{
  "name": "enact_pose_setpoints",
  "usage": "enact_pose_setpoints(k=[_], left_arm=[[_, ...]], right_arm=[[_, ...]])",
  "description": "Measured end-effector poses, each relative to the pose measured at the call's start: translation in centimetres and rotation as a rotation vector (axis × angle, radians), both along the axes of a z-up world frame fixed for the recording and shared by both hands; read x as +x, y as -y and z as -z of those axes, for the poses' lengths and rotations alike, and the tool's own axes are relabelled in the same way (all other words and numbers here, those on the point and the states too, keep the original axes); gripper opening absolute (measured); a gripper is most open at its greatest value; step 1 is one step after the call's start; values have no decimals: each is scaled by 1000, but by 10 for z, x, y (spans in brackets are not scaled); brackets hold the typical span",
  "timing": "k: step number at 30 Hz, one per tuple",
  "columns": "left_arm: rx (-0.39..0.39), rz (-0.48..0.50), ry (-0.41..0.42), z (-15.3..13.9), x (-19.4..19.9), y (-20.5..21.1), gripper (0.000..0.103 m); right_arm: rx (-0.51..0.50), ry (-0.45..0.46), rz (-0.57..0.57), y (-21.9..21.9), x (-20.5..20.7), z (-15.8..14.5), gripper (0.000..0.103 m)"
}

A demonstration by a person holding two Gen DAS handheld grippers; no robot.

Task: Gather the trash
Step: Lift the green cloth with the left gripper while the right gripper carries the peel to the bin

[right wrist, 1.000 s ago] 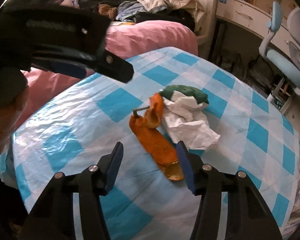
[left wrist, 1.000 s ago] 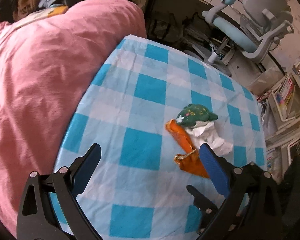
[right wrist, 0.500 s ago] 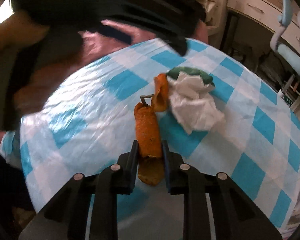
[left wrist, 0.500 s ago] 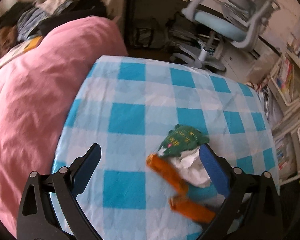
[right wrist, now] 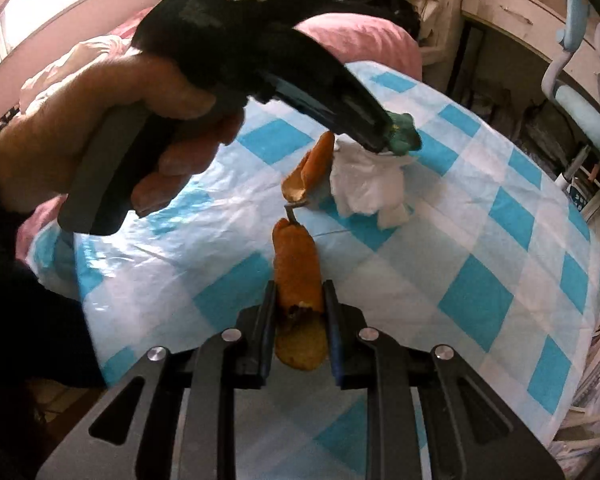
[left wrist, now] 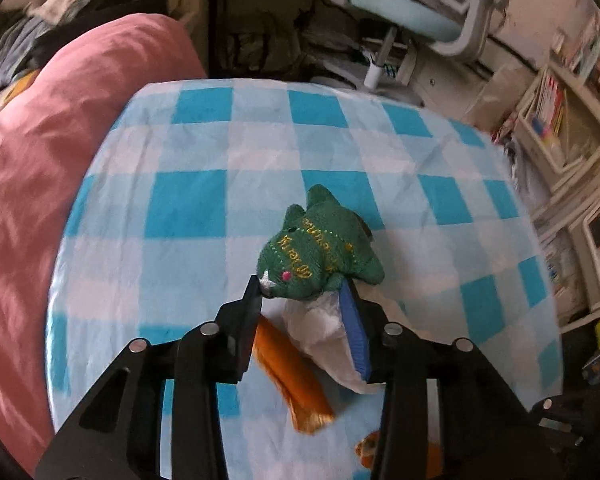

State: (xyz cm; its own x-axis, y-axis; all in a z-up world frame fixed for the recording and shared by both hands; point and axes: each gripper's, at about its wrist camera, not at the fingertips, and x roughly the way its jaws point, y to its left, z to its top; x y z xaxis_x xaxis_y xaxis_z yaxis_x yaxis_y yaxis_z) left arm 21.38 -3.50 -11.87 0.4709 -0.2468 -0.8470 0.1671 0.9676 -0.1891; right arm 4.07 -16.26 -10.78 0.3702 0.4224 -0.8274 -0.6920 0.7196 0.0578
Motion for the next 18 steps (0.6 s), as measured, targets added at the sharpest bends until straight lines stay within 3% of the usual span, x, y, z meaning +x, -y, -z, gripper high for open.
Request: enact_pose_setpoints(k=[5, 13, 18], left_arm=[[-22, 7, 6, -15, -44, -11, 38], [43, -42, 5, -25, -121, -27, 42], [118, -13, -157, 11, -134, -33, 51]], right_arm=[[21, 13, 6, 7, -37, -14, 23], [40, 27, 50, 13, -66, -24, 23], [19, 23, 61, 10, -79, -18, 23]])
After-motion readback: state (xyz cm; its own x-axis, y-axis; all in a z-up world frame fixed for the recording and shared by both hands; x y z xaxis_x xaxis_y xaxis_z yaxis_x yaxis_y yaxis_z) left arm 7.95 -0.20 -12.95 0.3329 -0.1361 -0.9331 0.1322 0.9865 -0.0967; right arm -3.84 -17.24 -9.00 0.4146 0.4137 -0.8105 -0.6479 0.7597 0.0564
